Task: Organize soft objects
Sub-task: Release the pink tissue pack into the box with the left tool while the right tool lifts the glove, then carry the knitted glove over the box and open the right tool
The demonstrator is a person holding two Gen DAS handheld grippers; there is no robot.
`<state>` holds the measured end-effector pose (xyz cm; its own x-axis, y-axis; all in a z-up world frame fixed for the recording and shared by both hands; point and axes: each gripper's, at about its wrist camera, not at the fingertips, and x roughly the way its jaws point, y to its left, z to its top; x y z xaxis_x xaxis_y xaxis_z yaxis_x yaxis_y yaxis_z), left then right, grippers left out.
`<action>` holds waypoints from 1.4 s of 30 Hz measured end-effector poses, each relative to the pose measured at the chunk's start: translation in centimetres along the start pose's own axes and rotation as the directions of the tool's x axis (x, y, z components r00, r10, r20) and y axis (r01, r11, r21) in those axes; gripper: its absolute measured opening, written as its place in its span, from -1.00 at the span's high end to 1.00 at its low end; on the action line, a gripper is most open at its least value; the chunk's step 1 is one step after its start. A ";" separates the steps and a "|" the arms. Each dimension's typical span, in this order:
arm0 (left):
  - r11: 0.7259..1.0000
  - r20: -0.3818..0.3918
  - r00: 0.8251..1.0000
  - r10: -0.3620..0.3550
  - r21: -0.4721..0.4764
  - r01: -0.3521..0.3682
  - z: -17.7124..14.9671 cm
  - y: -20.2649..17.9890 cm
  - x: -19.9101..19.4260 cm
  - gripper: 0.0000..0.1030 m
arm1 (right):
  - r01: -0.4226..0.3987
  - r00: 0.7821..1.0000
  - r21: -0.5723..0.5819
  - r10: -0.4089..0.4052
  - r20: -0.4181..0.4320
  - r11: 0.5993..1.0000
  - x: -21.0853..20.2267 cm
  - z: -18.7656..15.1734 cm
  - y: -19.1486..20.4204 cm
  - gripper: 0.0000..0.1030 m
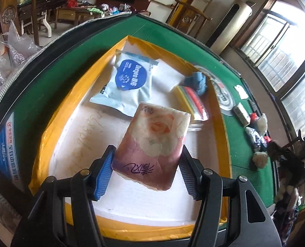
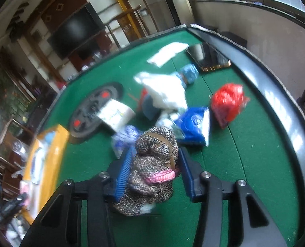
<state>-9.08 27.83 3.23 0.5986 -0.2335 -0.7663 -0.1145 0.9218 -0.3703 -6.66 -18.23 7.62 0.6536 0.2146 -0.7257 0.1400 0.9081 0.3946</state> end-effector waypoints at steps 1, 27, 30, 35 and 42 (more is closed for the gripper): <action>1.000 -0.016 1.000 0.013 0.004 -0.013 0.2 0.1 0.5 -0.16 | -0.018 1.000 -0.010 0.018 0.008 1.000 -0.5 0.2 0.6 0.20; 1.000 -0.016 1.000 0.021 -0.016 -0.022 0.1 1.4 -1.2 -0.29 | -0.439 0.859 -0.334 0.281 -0.429 0.834 12.7 -7.3 30.7 0.19; 1.000 -0.003 1.000 0.004 -0.030 -0.004 0.1 1.8 -1.7 -0.29 | -0.406 0.872 -0.379 0.229 -0.433 0.832 14.5 -7.9 32.3 0.19; 0.999 -0.005 1.000 -0.012 -0.043 0.012 0.0 2.4 -1.7 -0.29 | -0.365 0.881 -0.402 0.173 -0.439 0.839 17.2 -7.9 33.5 0.19; 0.999 0.002 1.000 -0.013 -0.046 0.013 0.2 2.2 -1.5 -0.34 | -0.357 0.886 -0.419 0.161 -0.435 0.835 17.1 -7.3 34.0 0.14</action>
<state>-10.07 30.29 3.60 0.6017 -0.2449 -0.7602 -0.1431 0.9034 -0.4043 3.88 18.97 4.52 0.2781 0.4925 -0.8247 -0.4277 0.8323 0.3528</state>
